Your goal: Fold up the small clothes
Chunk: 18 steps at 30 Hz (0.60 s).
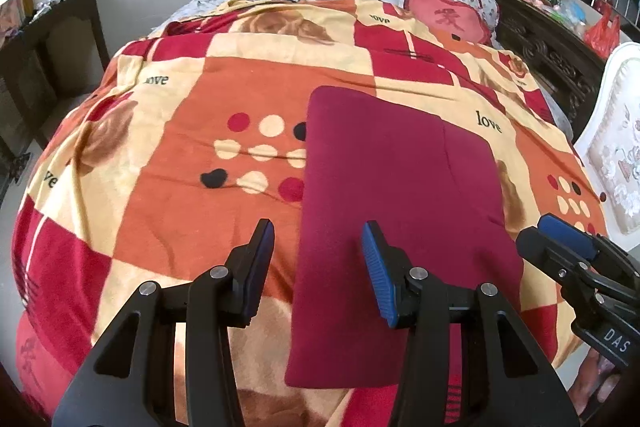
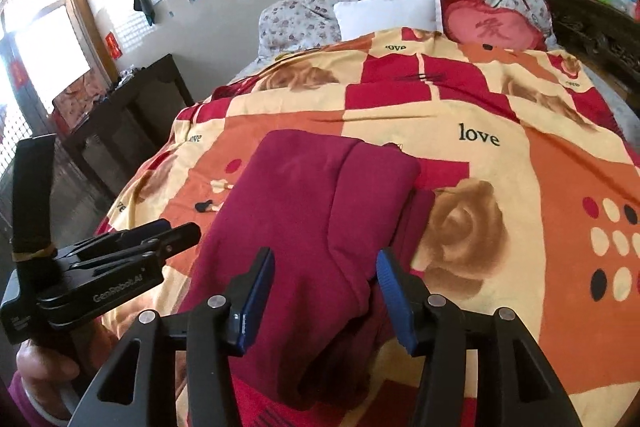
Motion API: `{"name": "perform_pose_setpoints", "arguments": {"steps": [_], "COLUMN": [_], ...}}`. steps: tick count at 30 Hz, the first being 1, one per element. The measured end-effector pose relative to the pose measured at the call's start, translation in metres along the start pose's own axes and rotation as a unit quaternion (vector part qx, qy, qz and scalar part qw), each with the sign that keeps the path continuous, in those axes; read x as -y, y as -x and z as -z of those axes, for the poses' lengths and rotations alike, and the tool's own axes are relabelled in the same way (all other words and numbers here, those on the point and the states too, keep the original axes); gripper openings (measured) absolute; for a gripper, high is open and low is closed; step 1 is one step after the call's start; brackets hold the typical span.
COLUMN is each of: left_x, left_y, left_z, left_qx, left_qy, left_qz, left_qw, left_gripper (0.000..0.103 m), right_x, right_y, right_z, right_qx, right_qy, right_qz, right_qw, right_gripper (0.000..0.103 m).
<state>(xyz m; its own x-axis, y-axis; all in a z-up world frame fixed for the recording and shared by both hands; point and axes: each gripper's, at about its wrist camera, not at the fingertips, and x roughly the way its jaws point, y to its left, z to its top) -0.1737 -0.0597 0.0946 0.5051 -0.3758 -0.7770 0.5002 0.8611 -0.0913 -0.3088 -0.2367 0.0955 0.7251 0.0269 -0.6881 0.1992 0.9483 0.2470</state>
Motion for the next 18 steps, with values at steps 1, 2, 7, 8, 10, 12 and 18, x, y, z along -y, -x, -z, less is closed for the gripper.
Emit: {"name": "perform_pose_setpoints", "arguments": {"steps": [1, 2, 7, 8, 10, 12, 18], "left_x": [-0.0002, -0.0001, 0.0013, 0.0016, 0.0018, 0.0022, 0.0037], "left_y": [0.0013, 0.0028, 0.0086, 0.0089, 0.0089, 0.0092, 0.0080], "left_z": [0.0006, 0.0012, 0.0035, 0.0040, 0.0048, 0.0053, 0.0074], "left_qx": [0.002, 0.004, 0.016, 0.017, 0.017, 0.017, 0.015], "left_qy": [-0.001, -0.003, -0.011, -0.013, -0.013, -0.013, -0.014], "left_qz": [-0.003, -0.006, -0.008, -0.010, -0.009, -0.009, -0.009], "left_qw": [1.0000, 1.0000, 0.9998, 0.9997, 0.9997, 0.9997, 0.9997], "left_gripper": [0.045, 0.045, 0.045, 0.045, 0.045, 0.045, 0.045], "right_x": [-0.0003, -0.0008, -0.0038, -0.0035, -0.0030, -0.0024, -0.0016], "right_y": [0.0001, -0.0002, -0.0034, -0.0045, -0.0056, -0.0053, -0.0069], "right_z": [0.0002, 0.0002, 0.0026, 0.0029, 0.0042, 0.0053, 0.0063], "right_qx": [0.000, 0.001, -0.006, -0.009, -0.011, -0.010, -0.014], "right_qy": [-0.003, -0.005, -0.008, -0.010, -0.015, -0.019, -0.021], "right_qz": [0.001, 0.003, 0.014, 0.017, 0.017, 0.017, 0.018], "right_qw": [1.000, 1.000, 1.000, 1.000, 1.000, 1.000, 1.000], "right_gripper": [0.051, 0.051, 0.052, 0.052, 0.053, 0.054, 0.060]}}
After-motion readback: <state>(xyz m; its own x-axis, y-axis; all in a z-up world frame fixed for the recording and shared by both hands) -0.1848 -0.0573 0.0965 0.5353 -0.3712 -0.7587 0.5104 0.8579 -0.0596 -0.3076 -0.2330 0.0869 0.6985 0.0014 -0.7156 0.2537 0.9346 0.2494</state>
